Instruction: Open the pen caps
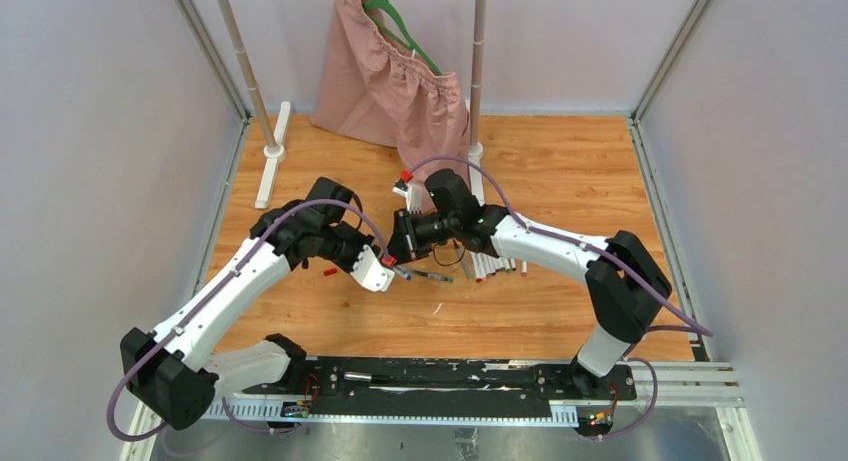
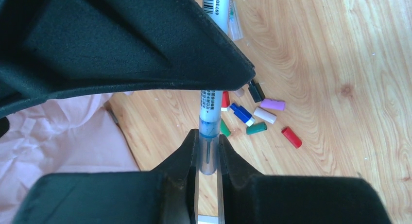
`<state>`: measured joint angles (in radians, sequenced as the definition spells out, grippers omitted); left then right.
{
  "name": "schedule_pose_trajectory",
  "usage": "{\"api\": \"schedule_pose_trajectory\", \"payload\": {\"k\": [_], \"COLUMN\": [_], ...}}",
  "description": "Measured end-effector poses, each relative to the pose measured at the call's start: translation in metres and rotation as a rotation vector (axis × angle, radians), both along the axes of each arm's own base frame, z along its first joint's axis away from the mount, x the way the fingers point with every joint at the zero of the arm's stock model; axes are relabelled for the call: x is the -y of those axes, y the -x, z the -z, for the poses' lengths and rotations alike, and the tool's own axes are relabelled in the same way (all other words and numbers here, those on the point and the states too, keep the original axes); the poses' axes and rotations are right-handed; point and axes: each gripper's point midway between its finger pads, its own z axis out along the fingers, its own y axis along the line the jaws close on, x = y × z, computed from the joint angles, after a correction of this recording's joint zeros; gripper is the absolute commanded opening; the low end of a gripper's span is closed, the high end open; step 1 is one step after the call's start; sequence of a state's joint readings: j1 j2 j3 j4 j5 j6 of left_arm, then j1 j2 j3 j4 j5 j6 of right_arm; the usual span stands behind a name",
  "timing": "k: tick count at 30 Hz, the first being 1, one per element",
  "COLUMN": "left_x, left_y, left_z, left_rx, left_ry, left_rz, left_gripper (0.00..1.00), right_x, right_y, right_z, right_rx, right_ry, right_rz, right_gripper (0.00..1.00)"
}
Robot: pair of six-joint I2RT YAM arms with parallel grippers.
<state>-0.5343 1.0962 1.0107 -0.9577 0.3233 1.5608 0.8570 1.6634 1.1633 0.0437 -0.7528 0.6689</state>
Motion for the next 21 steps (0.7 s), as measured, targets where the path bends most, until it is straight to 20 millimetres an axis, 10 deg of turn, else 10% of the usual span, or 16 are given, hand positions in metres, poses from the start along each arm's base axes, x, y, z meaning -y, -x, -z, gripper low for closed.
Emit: {"api": "schedule_pose_trajectory", "payload": {"k": [21], "left_x": [0.047], "left_y": [-0.019], "left_z": [-0.017], "left_rx": [-0.022], "left_ry": [0.192], "left_rz": [0.061], "left_gripper": [0.0], "right_x": [0.058], "right_y": [-0.012], "right_z": [-0.016], "right_rx": [0.262], "right_ry": [-0.013], "right_rz": [0.224], "right_gripper": [0.0]}}
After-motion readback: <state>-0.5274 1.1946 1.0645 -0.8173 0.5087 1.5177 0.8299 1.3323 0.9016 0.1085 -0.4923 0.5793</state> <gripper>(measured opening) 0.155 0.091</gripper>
